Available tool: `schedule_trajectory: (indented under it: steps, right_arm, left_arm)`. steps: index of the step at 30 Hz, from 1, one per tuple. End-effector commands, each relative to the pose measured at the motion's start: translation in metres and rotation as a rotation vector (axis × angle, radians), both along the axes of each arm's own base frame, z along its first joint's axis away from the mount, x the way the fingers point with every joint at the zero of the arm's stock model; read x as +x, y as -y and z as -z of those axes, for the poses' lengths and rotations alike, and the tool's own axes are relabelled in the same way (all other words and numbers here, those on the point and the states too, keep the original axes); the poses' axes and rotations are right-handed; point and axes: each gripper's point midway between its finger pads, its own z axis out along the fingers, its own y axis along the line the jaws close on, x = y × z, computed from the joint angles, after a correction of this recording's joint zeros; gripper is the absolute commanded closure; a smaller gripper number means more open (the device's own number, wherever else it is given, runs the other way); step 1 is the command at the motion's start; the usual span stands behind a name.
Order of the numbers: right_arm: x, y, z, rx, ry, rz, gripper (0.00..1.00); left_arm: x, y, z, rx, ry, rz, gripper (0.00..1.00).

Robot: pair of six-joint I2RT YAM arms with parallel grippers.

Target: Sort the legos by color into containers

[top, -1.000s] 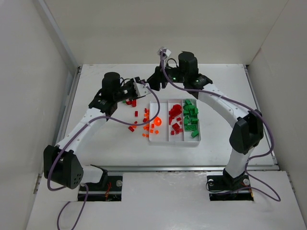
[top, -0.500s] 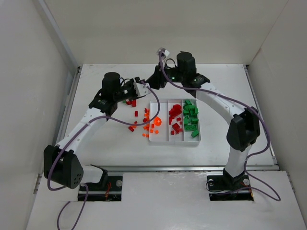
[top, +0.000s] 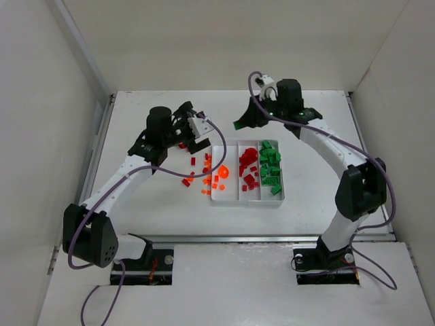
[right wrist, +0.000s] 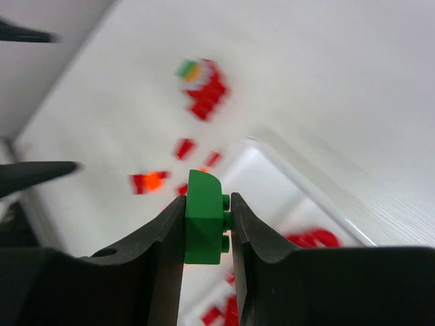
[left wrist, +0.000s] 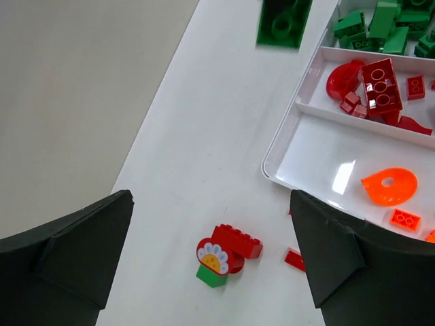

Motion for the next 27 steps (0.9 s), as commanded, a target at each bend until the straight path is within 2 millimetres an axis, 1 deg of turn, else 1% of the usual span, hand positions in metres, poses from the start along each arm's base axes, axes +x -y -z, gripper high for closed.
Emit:
schedule_trajectory:
  steps: [1,2,3,5,6,7,8,9,10,12,13,15,16,17,18,19,20,21,22,23,24,27]
  right_arm:
    - [0.011,0.071,0.004,-0.28,0.051,0.21,1.0]
    - [0.01,0.083,0.016,-0.362,0.021,0.233,1.0]
    - [-0.004,0.102,0.038,-0.48,-0.064,0.249,1.0]
    - [-0.016,0.114,0.058,-0.578,-0.126,0.218,1.0]
    - [-0.03,0.122,0.067,-0.623,-0.184,0.201,1.0]
    - [-0.036,0.125,0.075,-0.643,-0.22,0.191,1.0]
    - [-0.045,0.128,0.087,-0.668,-0.268,0.176,1.0]
    - [-0.05,0.13,0.089,-0.679,-0.289,0.17,1.0]
    - [-0.062,0.135,0.101,-0.71,-0.35,0.152,1.0]
    - [-0.073,0.139,0.115,-0.744,-0.416,0.132,1.0]
    - [-0.081,0.14,0.119,-0.756,-0.456,0.115,1.0]
    - [-0.085,0.139,0.127,-0.76,-0.494,0.107,1.0]
    - [-0.088,0.141,0.127,-0.766,-0.506,0.104,1.0]
    - [-0.09,0.142,0.13,-0.77,-0.515,0.101,1.0]
    - [-0.093,0.142,0.136,-0.779,-0.533,0.096,1.0]
    - [-0.093,0.142,0.136,-0.779,-0.533,0.096,0.98]
    - [-0.092,0.144,0.136,-0.786,-0.531,0.101,0.94]
    - [-0.094,0.144,0.142,-0.791,-0.553,0.103,0.91]
    - [-0.096,0.147,0.145,-0.807,-0.567,0.103,0.89]
    - [-0.096,0.147,0.145,-0.807,-0.567,0.103,0.82]
    - [-0.095,0.148,0.146,-0.814,-0.565,0.108,0.78]
    - [-0.096,0.148,0.149,-0.818,-0.573,0.106,0.59]
  left_arm:
    - [0.006,-0.005,-0.012,-0.071,0.011,-0.084,0.0]
    - [0.007,-0.006,-0.008,-0.077,0.001,-0.1,0.0]
    - [0.011,-0.01,-0.013,-0.089,0.015,-0.123,0.0]
    - [0.012,-0.014,-0.003,-0.088,-0.001,-0.148,0.0]
    - [0.012,-0.014,-0.003,-0.088,-0.001,-0.148,0.0]
    - [0.012,-0.014,0.0,-0.088,-0.001,-0.148,0.0]
    - [0.012,-0.015,0.002,-0.092,-0.006,-0.159,0.0]
    - [0.011,-0.016,-0.001,-0.096,0.002,-0.159,0.0]
    - [0.01,-0.015,0.002,-0.102,-0.005,-0.161,0.0]
    - [0.01,-0.015,0.002,-0.102,-0.005,-0.161,0.0]
    - [0.01,-0.015,0.002,-0.109,-0.012,-0.164,0.0]
    - [0.011,-0.015,0.001,-0.12,-0.008,-0.166,0.0]
    - [0.009,-0.015,0.006,-0.122,-0.022,-0.169,0.0]
    - [0.01,-0.014,0.003,-0.128,-0.011,-0.168,0.0]
    - [0.01,-0.014,0.006,-0.136,-0.016,-0.17,0.0]
    - [0.011,-0.014,0.004,-0.15,-0.017,-0.173,0.0]
    - [0.01,-0.015,0.008,-0.144,-0.024,-0.183,0.0]
    - [0.011,-0.015,0.006,-0.158,-0.023,-0.185,0.0]
    - [0.01,-0.019,0.007,-0.167,-0.031,-0.197,0.0]
    - [0.011,-0.018,0.004,-0.172,-0.021,-0.197,0.0]
    - [0.01,-0.019,0.01,-0.166,-0.032,-0.198,0.0]
    - [0.009,-0.018,0.013,-0.179,-0.045,-0.202,0.0]
